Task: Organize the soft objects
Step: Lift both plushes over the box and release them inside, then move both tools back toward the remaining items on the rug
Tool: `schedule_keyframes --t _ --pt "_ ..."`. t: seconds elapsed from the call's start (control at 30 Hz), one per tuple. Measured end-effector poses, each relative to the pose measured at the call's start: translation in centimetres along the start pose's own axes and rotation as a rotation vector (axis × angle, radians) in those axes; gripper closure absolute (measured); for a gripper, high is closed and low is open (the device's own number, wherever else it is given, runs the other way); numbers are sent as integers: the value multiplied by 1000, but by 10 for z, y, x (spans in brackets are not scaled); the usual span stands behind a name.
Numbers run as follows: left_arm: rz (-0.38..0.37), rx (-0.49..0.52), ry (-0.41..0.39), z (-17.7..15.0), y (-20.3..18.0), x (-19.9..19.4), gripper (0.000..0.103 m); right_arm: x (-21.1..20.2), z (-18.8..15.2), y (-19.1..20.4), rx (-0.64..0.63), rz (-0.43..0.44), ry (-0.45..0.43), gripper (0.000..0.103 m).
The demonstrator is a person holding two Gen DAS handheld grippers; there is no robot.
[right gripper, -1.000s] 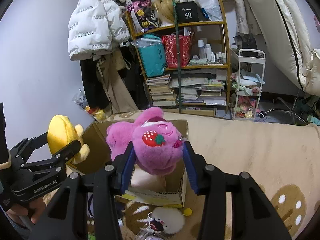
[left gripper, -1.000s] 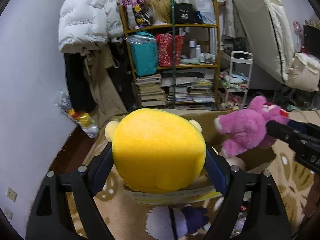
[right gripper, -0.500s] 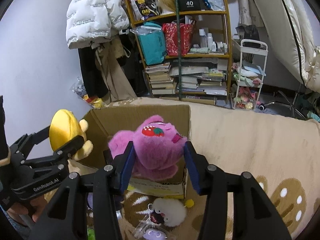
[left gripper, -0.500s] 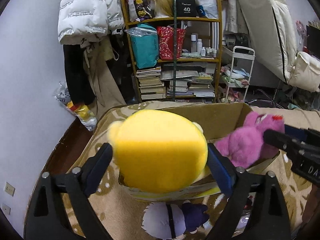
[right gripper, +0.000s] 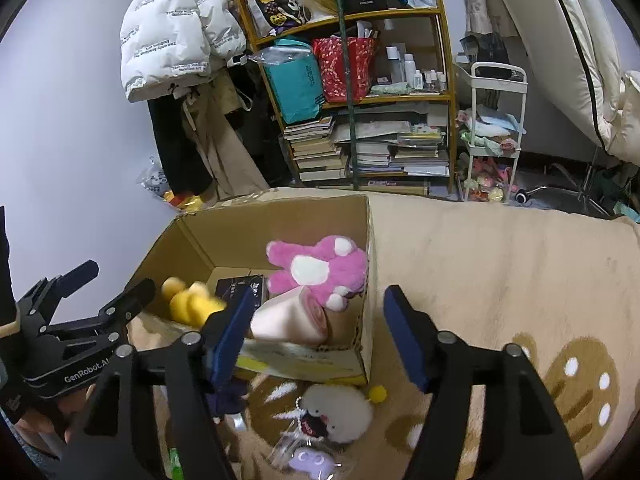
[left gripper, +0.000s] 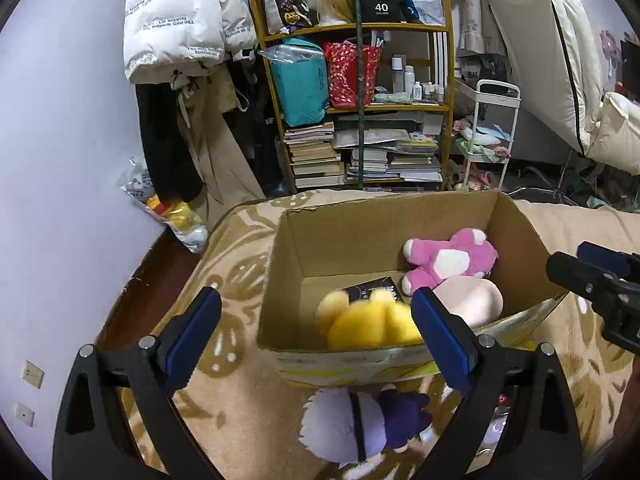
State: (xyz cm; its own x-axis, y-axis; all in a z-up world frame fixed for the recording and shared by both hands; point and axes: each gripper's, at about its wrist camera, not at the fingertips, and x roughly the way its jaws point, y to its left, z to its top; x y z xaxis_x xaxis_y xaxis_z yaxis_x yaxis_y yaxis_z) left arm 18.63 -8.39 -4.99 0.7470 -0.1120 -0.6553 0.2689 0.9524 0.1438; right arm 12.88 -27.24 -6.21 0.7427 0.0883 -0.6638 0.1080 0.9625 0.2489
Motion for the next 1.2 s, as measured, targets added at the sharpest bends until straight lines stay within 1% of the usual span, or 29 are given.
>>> schedule_keyframes --t 0.03,0.07,0.13,0.17,0.27,0.4,0.6,0.7,0.83,1.03,1.13,1.2 --pt "-1 -4 5 -1 1 -4 8 -2 -1 1 -5 -3 -1 22" --pt "-4 -6 9 -2 1 -6 8 -5 -2 2 -12 -2 -3 20" --pt "-19 -3 21 -5 1 -14 8 -9 -4 4 -17 -1 5 9" --pt "-16 1 23 -6 1 -18 8 -11 -5 4 -13 2 9 8" --pt "-2 -5 36 -11 1 -30 8 -19 -8 6 -13 8 17 8" --pt "-5 -56 73 -20 8 -45 8 -29 -14 8 -27 -13 29 8" --pt "38 -47 92 -37 9 -60 8 -44 -22 7 -10 -11 47 8" --pt "30 -64 108 -46 10 -68 8 -49 -26 7 -1 1 55 8" --pt "32 -63 126 -58 10 -77 8 -51 -34 5 26 5 79 8" --pt "20 -64 177 -75 5 -84 8 -52 -46 3 47 -3 136 8" --pt "16 -50 205 -83 0 -84 8 -49 -50 2 60 22 162 8" --pt "11 -43 220 -88 -2 -84 8 -45 -54 3 64 21 184 8"
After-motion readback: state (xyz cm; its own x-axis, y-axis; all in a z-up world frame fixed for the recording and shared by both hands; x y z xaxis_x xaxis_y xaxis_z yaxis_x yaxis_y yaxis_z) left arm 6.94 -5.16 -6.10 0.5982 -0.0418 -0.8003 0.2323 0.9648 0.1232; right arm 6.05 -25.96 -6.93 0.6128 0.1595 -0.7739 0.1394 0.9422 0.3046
